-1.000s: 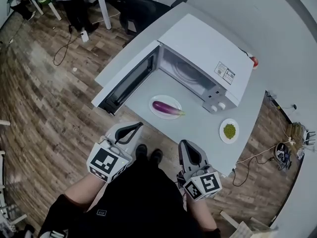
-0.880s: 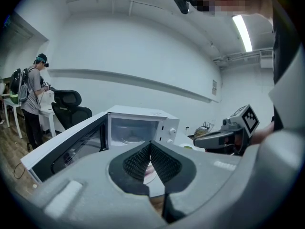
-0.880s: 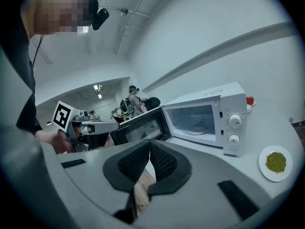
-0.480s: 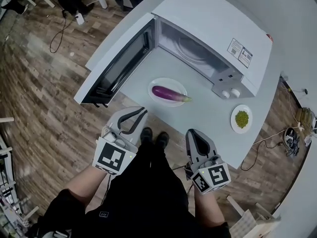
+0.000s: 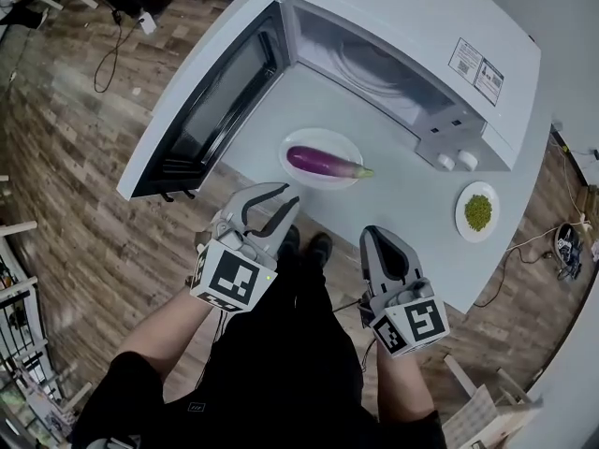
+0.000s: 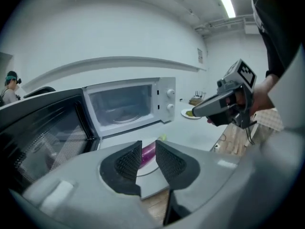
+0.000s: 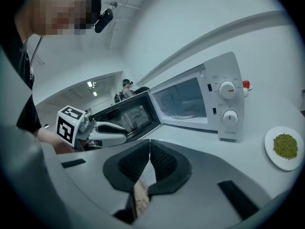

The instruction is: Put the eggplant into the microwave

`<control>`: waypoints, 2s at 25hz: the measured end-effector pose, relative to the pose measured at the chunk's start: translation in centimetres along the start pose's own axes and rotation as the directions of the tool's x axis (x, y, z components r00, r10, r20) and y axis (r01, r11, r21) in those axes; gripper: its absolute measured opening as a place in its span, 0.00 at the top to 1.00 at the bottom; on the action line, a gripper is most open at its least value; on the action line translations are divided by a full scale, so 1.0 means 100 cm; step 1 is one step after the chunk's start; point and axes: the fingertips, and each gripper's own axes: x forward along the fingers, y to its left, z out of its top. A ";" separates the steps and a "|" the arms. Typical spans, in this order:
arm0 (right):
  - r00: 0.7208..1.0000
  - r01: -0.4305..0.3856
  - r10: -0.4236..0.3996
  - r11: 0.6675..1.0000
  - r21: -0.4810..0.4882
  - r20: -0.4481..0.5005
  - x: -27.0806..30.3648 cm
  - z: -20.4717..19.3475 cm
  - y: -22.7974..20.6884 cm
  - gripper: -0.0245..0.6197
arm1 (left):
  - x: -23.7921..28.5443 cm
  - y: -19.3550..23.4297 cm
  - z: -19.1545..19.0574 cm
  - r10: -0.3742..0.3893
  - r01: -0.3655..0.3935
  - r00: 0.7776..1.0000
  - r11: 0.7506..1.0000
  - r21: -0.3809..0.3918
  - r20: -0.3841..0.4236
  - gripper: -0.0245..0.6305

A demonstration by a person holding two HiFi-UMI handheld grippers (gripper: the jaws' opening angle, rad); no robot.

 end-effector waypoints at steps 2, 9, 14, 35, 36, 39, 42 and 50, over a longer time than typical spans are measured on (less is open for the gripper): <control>1.000 0.008 -0.008 1.000 0.008 0.001 0.000 -0.005 -0.005 0.94 | 0.012 -0.005 -0.010 -0.011 0.012 0.999 0.999 0.041 -0.031 0.84; 0.999 0.048 -0.048 0.998 0.043 0.001 -0.005 -0.026 -0.027 0.94 | 0.048 -0.022 -0.041 -0.003 0.039 0.990 0.964 0.263 -0.138 0.80; 0.998 0.069 -0.070 0.996 0.053 0.003 -0.006 -0.039 -0.039 0.94 | 0.064 -0.031 -0.056 -0.013 0.070 0.985 0.941 0.330 -0.173 0.78; 0.997 0.070 -0.070 0.995 0.075 0.009 0.008 -0.055 -0.056 0.94 | 0.105 -0.036 -0.089 -0.001 0.157 0.954 0.854 0.496 -0.300 0.74; 0.998 0.069 -0.070 0.995 0.075 0.008 0.007 -0.056 -0.057 0.94 | 0.106 -0.036 -0.090 0.003 0.157 0.953 0.851 0.500 -0.303 0.74; 0.998 0.067 -0.068 0.995 0.078 0.009 0.007 -0.057 -0.057 0.94 | 0.107 -0.035 -0.091 0.008 0.154 0.952 0.852 0.500 -0.307 0.74; 0.998 0.063 -0.064 0.995 0.082 0.011 0.008 -0.057 -0.058 0.94 | 0.108 -0.035 -0.091 0.013 0.153 0.952 0.847 0.510 -0.307 0.74; 0.998 0.060 -0.061 0.994 0.088 0.009 0.007 -0.059 -0.057 0.94 | 0.110 -0.035 -0.090 0.021 0.155 0.951 0.831 0.534 -0.309 0.74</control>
